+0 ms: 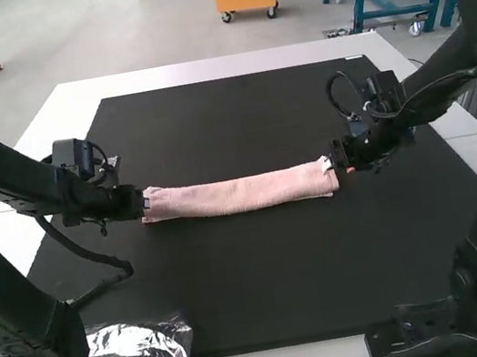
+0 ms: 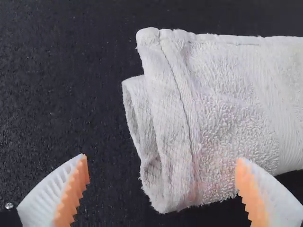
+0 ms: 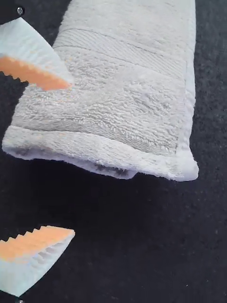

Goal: Fold the towel.

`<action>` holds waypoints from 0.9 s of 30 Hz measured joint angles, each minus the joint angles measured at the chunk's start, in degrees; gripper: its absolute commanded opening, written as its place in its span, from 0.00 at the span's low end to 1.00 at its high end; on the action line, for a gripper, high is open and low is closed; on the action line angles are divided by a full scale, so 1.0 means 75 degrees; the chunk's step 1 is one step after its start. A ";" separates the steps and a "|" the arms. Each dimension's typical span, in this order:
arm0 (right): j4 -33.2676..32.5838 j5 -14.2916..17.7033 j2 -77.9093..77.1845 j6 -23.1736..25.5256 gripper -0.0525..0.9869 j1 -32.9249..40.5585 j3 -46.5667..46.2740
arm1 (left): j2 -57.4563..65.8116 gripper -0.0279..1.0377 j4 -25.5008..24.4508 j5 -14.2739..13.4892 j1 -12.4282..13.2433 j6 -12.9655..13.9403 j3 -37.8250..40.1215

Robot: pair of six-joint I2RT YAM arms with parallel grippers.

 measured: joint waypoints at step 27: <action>0.0090 0.0455 0.0799 0.0192 0.02 0.0886 0.0335 | -0.0650 0.94 0.0093 -0.0026 0.0271 -0.0373 0.0632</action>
